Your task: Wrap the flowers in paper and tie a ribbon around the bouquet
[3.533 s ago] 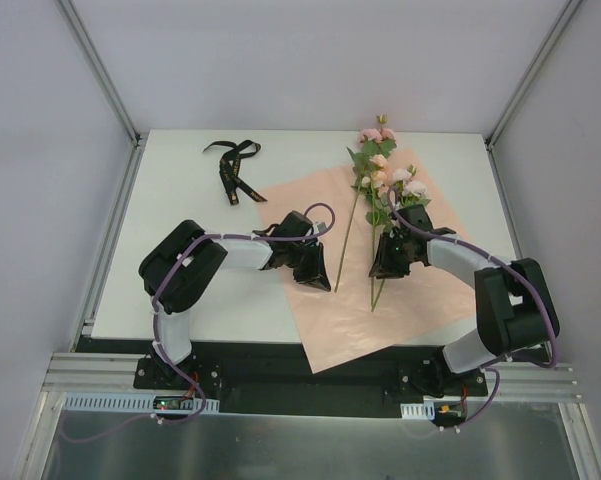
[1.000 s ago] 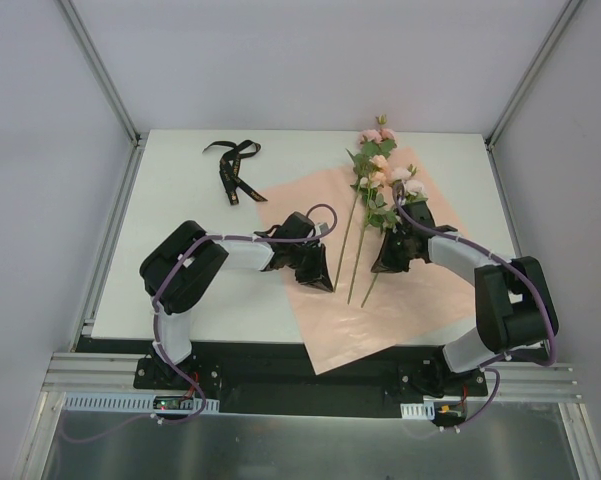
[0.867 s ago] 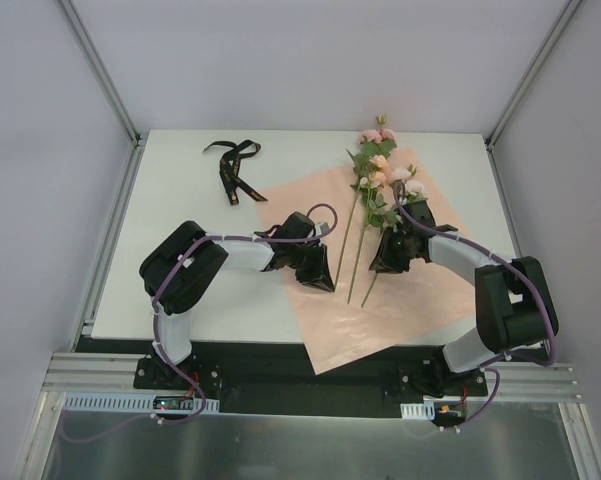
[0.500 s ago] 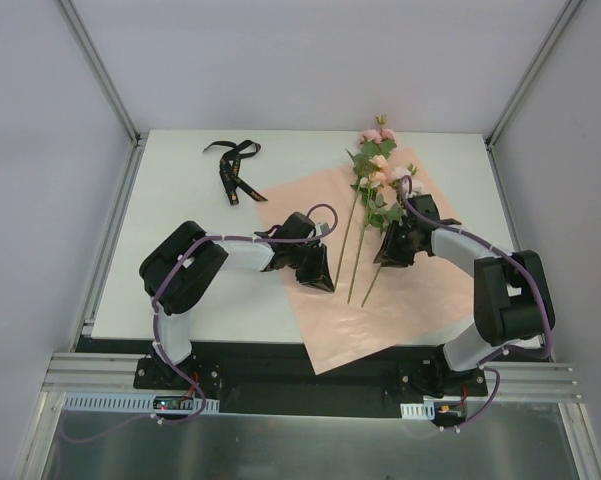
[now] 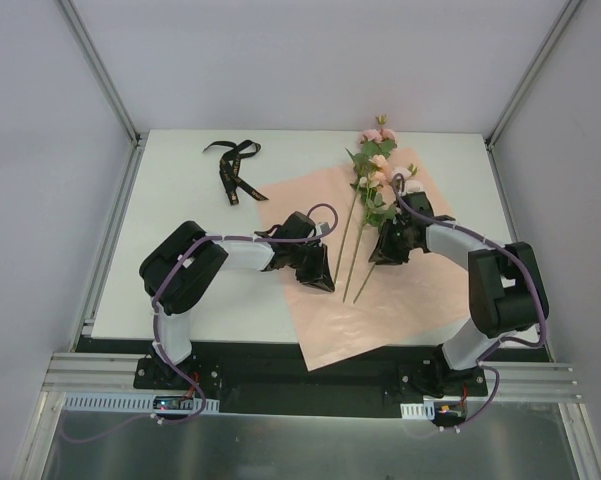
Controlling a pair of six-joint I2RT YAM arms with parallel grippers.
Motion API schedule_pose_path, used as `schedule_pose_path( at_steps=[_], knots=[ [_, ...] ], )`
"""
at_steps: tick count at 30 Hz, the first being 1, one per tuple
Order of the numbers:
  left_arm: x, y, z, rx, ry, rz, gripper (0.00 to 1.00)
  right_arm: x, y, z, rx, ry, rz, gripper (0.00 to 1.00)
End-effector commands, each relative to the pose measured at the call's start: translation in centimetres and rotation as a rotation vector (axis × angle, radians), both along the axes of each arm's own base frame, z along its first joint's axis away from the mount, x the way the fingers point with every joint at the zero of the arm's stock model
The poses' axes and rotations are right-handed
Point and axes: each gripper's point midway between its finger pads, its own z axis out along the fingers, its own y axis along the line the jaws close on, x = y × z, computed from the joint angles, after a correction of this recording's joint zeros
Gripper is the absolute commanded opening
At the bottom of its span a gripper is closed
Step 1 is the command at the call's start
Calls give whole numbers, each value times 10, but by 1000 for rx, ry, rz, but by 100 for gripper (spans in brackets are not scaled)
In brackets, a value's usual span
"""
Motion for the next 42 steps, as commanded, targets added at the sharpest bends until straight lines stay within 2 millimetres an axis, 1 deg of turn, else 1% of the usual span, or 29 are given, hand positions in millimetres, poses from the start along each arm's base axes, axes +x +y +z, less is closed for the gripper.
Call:
schedule_pose_path(
  at_steps=[1, 4, 7, 8, 10, 11, 12, 14, 15, 16, 17, 19, 20, 22, 24, 26, 27, 28, 30, 31, 32, 33, 34, 35, 36, 37, 38, 39, 42],
  knots=[
    [1, -11, 9, -25, -16, -21, 14, 16, 18, 12, 47, -50, 75, 28],
    [1, -12, 9, -25, -15, -23, 15, 20, 19, 17, 49, -63, 94, 28],
    [1, -10, 11, -21, -22, -25, 16, 20, 13, 28, 28, -80, 91, 29],
    [0, -10, 13, -20, -30, -29, 18, 20, 10, 37, 20, -101, 85, 30],
    [0, -6, 19, -20, -50, -28, 21, 11, -4, 39, -17, -94, 55, 33],
    [0, -5, 21, -21, -58, -31, 24, 9, -8, 48, -21, -117, 44, 39],
    [-2, -3, 28, -28, -80, -38, 26, 3, -19, 46, -51, -98, 17, 42],
    [-3, 2, 33, -26, -111, -41, 29, -10, -38, 39, -108, -62, -39, 47],
    [-4, 8, 37, -22, -142, -42, 32, -17, -56, 37, -151, -33, -105, 48],
    [-5, 13, 37, -8, -152, -37, 32, -22, -63, 35, -162, -16, -132, 48],
    [-3, 17, 36, 14, -173, -21, 32, -34, -71, 26, -170, 20, -158, 48],
    [-5, 24, 33, 35, -184, -16, 24, -39, -86, 23, -170, 33, -239, 47],
    [-5, 26, 30, 48, -184, -11, 20, -46, -91, 17, -180, 54, -262, 45],
    [-3, 30, 17, 88, -169, 1, 13, -49, -103, 12, -203, 70, -317, 45],
    [-3, 31, 3, 125, -141, 0, 10, -49, -109, 8, -204, 82, -345, 44],
    [0, 33, -8, 156, -130, 11, 7, -47, -111, 3, -208, 104, -346, 44],
    [3, 32, -16, 172, -121, 12, 7, -43, -111, 4, -211, 98, -345, 44],
    [5, 32, -20, 180, -118, 13, 6, -42, -112, -1, -217, 119, -343, 44],
    [9, 30, -28, 189, -95, 19, 5, -34, -112, -2, -217, 111, -345, 45],
    [8, 29, -30, 187, -86, 16, 5, -29, -113, -2, -219, 106, -345, 44],
    [10, 28, -31, 190, -86, 18, 4, -29, -114, -9, -231, 129, -335, 45],
    [13, 27, -34, 194, -83, 25, 4, -25, -114, -10, -237, 132, -327, 45],
    [15, 26, -34, 195, -84, 26, 4, -17, -115, -8, -238, 125, -325, 45],
    [19, 24, -33, 192, -91, 31, 4, -17, -114, -14, -243, 150, -309, 45],
    [21, 25, -35, 194, -84, 38, 4, -14, -115, -15, -246, 153, -308, 45],
    [24, 25, -35, 193, -82, 47, 4, -7, -116, -14, -249, 144, -309, 45],
    [28, 23, -32, 185, -87, 51, 4, -3, -117, -15, -257, 143, -308, 45],
    [32, 26, -34, 186, -81, 59, 4, -1, -124, -20, -270, 161, -323, 45],
    [40, 24, -31, 169, -79, 64, 4, 8, -124, -18, -267, 157, -322, 45]
  ],
)
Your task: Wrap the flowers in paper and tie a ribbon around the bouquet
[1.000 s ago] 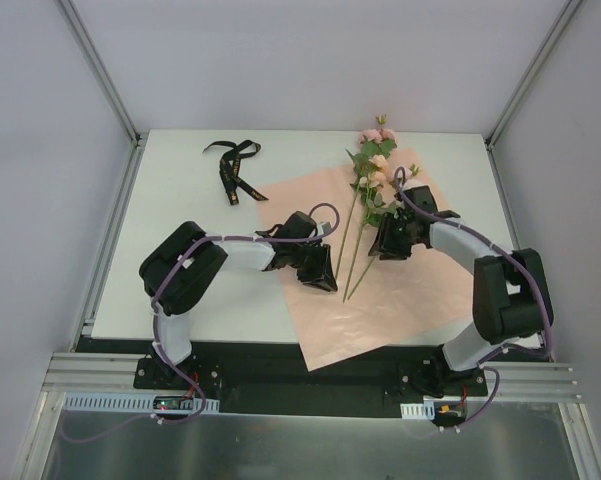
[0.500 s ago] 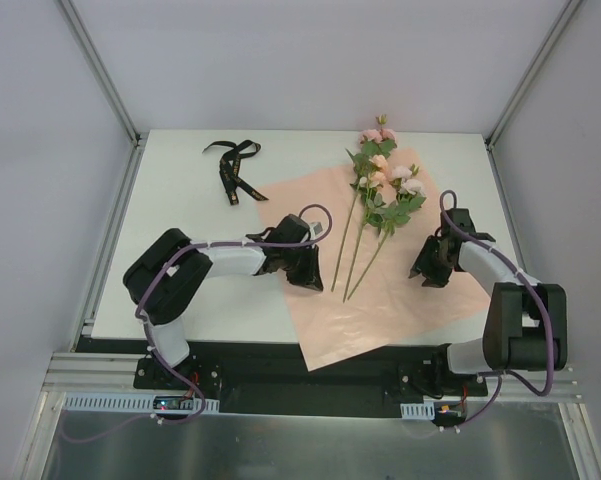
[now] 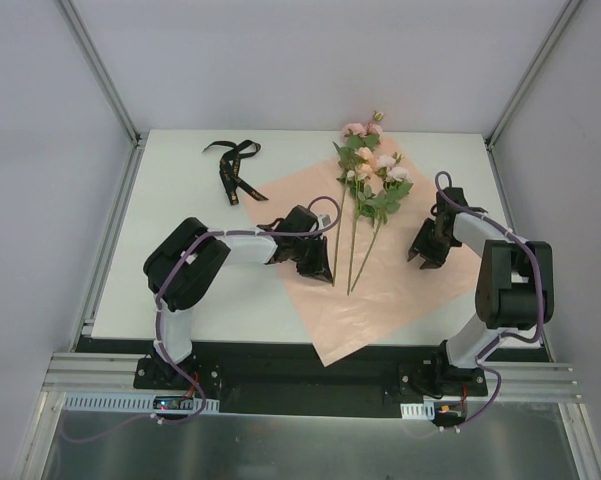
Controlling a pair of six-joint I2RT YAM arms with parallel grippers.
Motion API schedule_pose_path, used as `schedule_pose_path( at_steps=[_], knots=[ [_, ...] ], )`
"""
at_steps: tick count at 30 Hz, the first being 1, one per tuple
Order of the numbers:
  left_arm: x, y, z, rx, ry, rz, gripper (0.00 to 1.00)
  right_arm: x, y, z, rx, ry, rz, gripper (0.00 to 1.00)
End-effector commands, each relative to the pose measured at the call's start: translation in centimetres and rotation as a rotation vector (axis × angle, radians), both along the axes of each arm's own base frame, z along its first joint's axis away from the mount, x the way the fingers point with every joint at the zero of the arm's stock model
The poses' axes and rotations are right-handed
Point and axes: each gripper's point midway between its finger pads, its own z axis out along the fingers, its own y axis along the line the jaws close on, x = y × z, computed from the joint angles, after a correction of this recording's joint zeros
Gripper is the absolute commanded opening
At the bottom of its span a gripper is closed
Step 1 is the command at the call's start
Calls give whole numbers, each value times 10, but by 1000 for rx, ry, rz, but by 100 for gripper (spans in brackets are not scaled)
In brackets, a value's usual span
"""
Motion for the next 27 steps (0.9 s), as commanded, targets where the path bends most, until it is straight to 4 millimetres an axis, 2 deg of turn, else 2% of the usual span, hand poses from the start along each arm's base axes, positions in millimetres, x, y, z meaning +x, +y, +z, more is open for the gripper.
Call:
schedule_pose_path(
  at_steps=[1, 4, 6, 7, 9, 10, 11, 12, 13, 14, 15, 16, 17, 19, 20, 22, 23, 24, 27],
  knots=[
    [16, 18, -20, 73, 11, 50, 4, 12, -12, -8, -44, 6, -3, 45],
    [19, 21, -12, 58, -3, 51, 6, 16, -10, 3, -41, -35, 29, 45],
    [12, 21, -2, 28, -6, 23, 10, 12, -6, 11, -69, -50, 73, 46],
    [9, 21, 2, 16, -5, 13, 14, 10, -2, 22, -77, -84, 107, 47],
    [-1, 20, 18, -37, -9, -21, 19, -3, 13, 29, -111, -84, 182, 48],
    [-5, 21, 24, -51, -13, -26, 25, -7, 21, 39, -112, -120, 216, 49],
    [-11, 26, 33, -65, -32, -31, 27, -16, 38, 44, -123, -129, 286, 51],
    [-14, 28, 38, -74, -42, -32, 29, -23, 45, 47, -130, -143, 328, 54],
    [-17, 30, 45, -87, -49, -37, 31, -37, 51, 43, -140, -132, 367, 62],
    [-24, 34, 54, -106, -66, -40, 34, -48, 66, 53, -152, -178, 449, 64],
    [-27, 35, 60, -120, -72, -46, 36, -59, 74, 52, -150, -186, 498, 68],
    [-32, 37, 63, -132, -69, -54, 36, -75, 80, 46, -141, -181, 555, 70],
    [-37, 40, 70, -148, -77, -55, 36, -92, 103, 52, -116, -224, 675, 70],
    [-41, 43, 76, -162, -81, -51, 36, -119, 115, 47, -133, -238, 798, 72],
    [-42, 46, 78, -161, -84, -36, 35, -136, 134, 49, -143, -280, 920, 73],
    [-40, 49, 77, -150, -99, -14, 31, -160, 155, 59, -112, -342, 1030, 75],
    [-34, 50, 71, -129, -100, 10, 29, -161, 157, 65, -123, -357, 1015, 75],
    [-31, 49, 70, -130, -92, 14, 21, -166, 160, 67, -107, -336, 963, 75],
    [-15, 38, 58, -115, -63, 18, 12, -188, 169, 57, -98, -307, 997, 74]
  ],
)
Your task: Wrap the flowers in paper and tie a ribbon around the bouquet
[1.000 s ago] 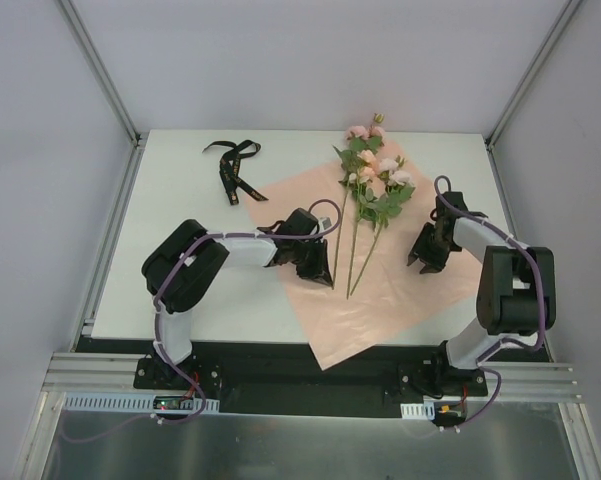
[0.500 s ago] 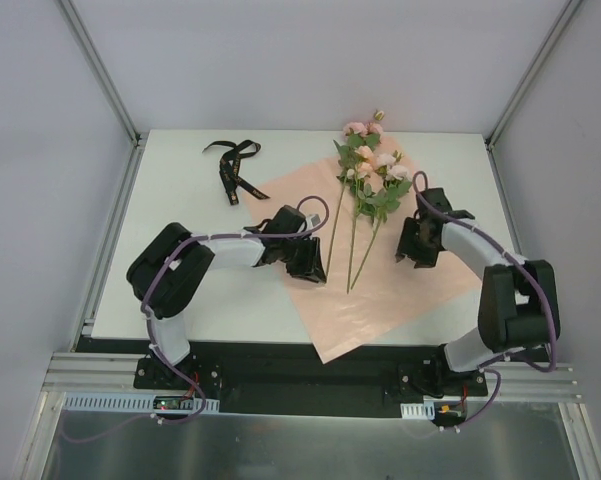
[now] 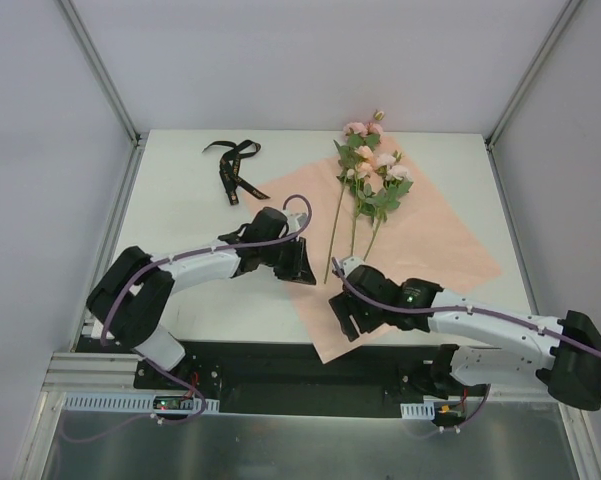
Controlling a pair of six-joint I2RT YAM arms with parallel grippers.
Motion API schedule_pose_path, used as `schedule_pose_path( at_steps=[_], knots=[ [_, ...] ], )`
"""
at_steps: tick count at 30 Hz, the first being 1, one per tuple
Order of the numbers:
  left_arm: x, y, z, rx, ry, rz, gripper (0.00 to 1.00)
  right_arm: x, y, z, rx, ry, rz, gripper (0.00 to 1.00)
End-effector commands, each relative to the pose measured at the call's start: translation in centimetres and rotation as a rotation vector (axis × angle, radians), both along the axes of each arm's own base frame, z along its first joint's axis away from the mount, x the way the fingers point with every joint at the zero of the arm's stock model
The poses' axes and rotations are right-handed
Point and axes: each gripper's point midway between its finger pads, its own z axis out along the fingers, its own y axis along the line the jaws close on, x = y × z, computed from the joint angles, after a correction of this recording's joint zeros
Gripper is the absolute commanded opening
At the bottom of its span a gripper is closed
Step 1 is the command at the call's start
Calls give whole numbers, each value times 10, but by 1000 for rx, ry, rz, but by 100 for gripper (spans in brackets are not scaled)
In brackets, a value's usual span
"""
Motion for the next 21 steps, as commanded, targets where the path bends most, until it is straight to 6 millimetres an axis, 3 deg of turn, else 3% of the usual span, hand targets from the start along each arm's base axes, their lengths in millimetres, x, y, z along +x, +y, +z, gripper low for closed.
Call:
schedule_pose_path(
  at_steps=[1, 7, 12, 18, 21],
  knots=[
    [29, -11, -23, 41, 33, 37, 11, -20, 7, -3, -16, -15, -22, 74],
    [54, -29, -55, 94, 79, 64, 5, -37, 19, -8, -82, -73, 51, 74],
    [44, -42, -63, 91, 120, 33, 4, -33, 29, -8, -65, -115, 49, 82],
    [33, -59, -54, 34, 122, -25, 7, -51, 59, -21, -72, -161, 308, 82],
    [28, -52, -56, 40, 128, -26, 9, -57, 71, -17, -89, -223, 388, 82]
  ],
)
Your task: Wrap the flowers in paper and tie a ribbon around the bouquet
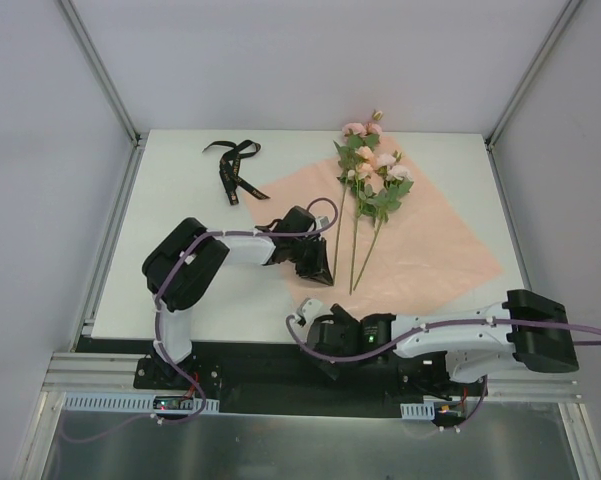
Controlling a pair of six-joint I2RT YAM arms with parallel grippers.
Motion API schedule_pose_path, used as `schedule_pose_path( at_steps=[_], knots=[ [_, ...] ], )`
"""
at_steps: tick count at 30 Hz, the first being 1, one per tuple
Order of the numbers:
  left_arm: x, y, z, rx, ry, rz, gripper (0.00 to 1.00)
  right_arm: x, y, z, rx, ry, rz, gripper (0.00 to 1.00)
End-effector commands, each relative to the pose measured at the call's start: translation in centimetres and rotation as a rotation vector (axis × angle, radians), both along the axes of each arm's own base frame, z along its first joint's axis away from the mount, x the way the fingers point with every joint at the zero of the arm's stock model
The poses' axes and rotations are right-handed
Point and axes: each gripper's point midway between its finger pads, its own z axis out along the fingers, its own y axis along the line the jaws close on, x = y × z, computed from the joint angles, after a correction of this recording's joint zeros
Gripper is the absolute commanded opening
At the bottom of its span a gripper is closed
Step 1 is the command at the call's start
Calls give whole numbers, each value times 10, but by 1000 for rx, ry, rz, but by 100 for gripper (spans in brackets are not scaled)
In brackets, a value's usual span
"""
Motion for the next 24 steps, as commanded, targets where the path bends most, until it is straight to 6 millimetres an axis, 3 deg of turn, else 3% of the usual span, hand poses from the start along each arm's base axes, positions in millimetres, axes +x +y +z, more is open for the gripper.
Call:
schedule_pose_path(
  at_steps=[1, 3, 5, 7, 8, 9, 10, 15, 24],
  knots=[
    [1, 0, 15, -34, -36, -3, 10, -7, 37, 20, 46, -86, 148, 82],
    [-1, 11, 26, -49, -49, 13, 13, -10, 35, 13, -25, -86, 146, 82],
    [-2, 20, 34, -60, -63, 23, 16, -12, 47, 18, -33, -121, 157, 82],
    [-4, 36, 42, -57, -104, 48, 22, -11, 47, 7, -88, -149, 113, 83],
    [-3, 43, 41, -36, -123, 72, 25, -8, 54, 12, -87, -161, 76, 83],
    [-9, 53, 38, -23, -130, 81, 28, -7, 47, 10, -134, -170, 46, 83],
    [-8, 61, 36, -13, -133, 94, 28, -2, 44, 3, -183, -195, 25, 82],
    [-24, 97, 13, 42, -110, 153, 27, 9, 35, 8, -264, -282, -53, 82],
    [-37, 119, 22, 13, -160, 214, 28, 12, 24, -6, -335, -296, -69, 74]
  ],
)
